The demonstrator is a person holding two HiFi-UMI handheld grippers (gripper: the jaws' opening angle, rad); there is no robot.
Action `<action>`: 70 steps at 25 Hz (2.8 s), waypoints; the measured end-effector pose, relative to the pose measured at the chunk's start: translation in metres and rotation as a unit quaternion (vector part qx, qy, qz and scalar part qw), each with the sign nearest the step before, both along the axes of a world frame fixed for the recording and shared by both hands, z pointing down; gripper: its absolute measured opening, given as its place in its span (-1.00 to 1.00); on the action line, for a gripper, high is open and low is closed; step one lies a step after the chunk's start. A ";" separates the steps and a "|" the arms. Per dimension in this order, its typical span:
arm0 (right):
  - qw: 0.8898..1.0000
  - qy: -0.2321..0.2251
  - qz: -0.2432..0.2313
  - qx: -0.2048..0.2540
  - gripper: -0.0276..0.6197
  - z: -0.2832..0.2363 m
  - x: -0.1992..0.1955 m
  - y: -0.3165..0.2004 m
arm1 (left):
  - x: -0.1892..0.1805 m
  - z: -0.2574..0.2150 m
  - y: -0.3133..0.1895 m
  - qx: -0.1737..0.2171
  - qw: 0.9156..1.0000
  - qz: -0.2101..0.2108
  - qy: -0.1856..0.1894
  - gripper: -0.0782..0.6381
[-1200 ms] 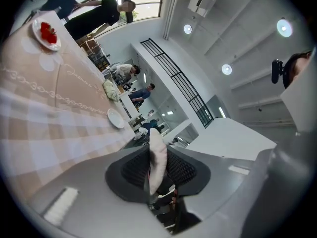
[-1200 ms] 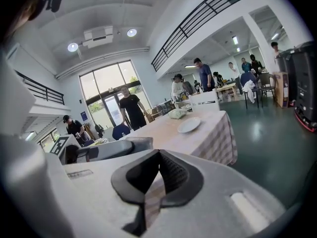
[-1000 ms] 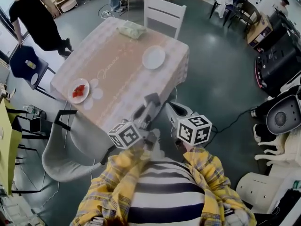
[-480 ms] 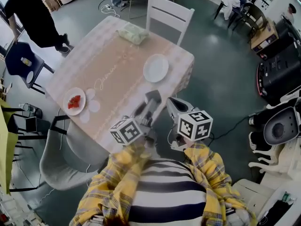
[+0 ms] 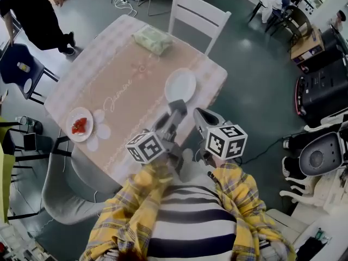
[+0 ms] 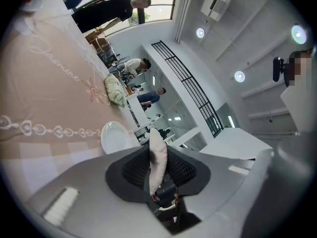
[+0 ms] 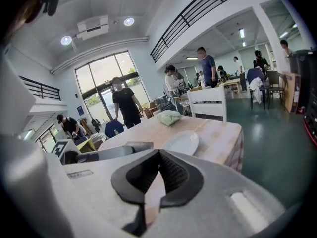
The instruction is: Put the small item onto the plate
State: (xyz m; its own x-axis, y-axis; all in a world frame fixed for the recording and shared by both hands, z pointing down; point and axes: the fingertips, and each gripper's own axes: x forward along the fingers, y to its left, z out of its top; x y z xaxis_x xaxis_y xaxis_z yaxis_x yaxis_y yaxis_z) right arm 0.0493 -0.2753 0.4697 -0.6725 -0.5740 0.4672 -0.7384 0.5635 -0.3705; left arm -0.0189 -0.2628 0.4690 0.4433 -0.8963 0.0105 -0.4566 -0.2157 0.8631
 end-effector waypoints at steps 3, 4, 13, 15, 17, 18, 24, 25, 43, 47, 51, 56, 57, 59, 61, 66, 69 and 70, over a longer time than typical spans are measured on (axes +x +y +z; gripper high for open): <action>1.000 0.003 -0.012 -0.001 -0.92 0.001 -0.001 -0.020 | 0.000 0.003 -0.017 -0.008 1.000 -0.010 0.000 -0.54; 1.000 0.003 -0.018 -0.002 -0.92 0.002 -0.002 -0.026 | 0.000 0.005 -0.023 -0.012 1.000 -0.015 -0.002 -0.54; 0.997 -0.001 -0.080 -0.018 -0.92 0.012 -0.005 -0.085 | -0.001 0.019 -0.081 -0.041 0.997 -0.067 -0.026 -0.54; 0.995 -0.004 -0.095 -0.024 -0.92 0.017 -0.007 -0.094 | 0.000 0.025 -0.090 -0.052 0.995 -0.074 -0.034 -0.54; 0.994 -0.007 -0.109 -0.032 -0.92 0.022 -0.011 -0.102 | 0.000 0.031 -0.098 -0.061 0.994 -0.082 -0.038 -0.54; 0.993 -0.008 -0.115 -0.036 -0.92 0.025 -0.013 -0.107 | 0.000 0.033 -0.103 -0.065 0.994 -0.084 -0.038 -0.54; 0.987 -0.012 -0.153 -0.049 -0.92 0.034 -0.027 -0.128 | -0.004 0.049 -0.125 -0.095 0.992 -0.086 -0.021 -0.54; 0.986 -0.012 -0.157 -0.051 -0.92 0.034 -0.028 -0.131 | -0.003 0.050 -0.128 -0.099 0.992 -0.082 -0.020 -0.54; 0.979 -0.039 -0.183 -0.082 -0.92 0.038 -0.032 -0.145 | 0.008 0.072 -0.139 -0.235 0.968 -0.044 -0.077 -0.43; 0.978 -0.046 -0.184 -0.086 -0.92 0.039 -0.032 -0.146 | 0.007 0.074 -0.137 -0.234 0.962 -0.027 -0.139 -0.40; 0.978 -0.048 -0.184 -0.085 -0.92 0.039 -0.030 -0.147 | -0.002 0.074 -0.134 -0.232 0.945 -0.025 -0.229 -0.36; 0.978 -0.046 -0.186 -0.086 -0.92 0.041 -0.028 -0.145 | -0.005 0.074 -0.133 -0.218 0.920 -0.005 -0.324 -0.26; 0.978 -0.046 -0.187 -0.086 -0.92 0.041 -0.028 -0.144 | -0.004 0.074 -0.133 -0.215 0.916 -0.001 -0.337 -0.25; 0.977 -0.044 -0.188 -0.087 -0.92 0.043 -0.027 -0.142 | -0.003 0.073 -0.133 -0.206 0.912 0.002 -0.355 -0.22; 0.977 -0.042 -0.190 -0.089 -0.92 0.045 -0.027 -0.138 | -0.002 0.070 -0.132 -0.196 0.912 0.000 -0.359 -0.23; 0.977 -0.037 -0.186 -0.092 -0.92 0.051 -0.026 -0.132 | -0.002 0.065 -0.124 -0.177 0.919 -0.013 -0.353 -0.31; 0.978 -0.033 -0.184 -0.091 -0.92 0.054 -0.026 -0.125 | -0.005 0.063 -0.116 -0.165 0.922 -0.027 -0.348 -0.54; 0.978 -0.031 -0.184 -0.090 -0.92 0.055 -0.025 -0.122 | -0.006 0.063 -0.113 -0.161 0.923 -0.031 -0.348 -0.62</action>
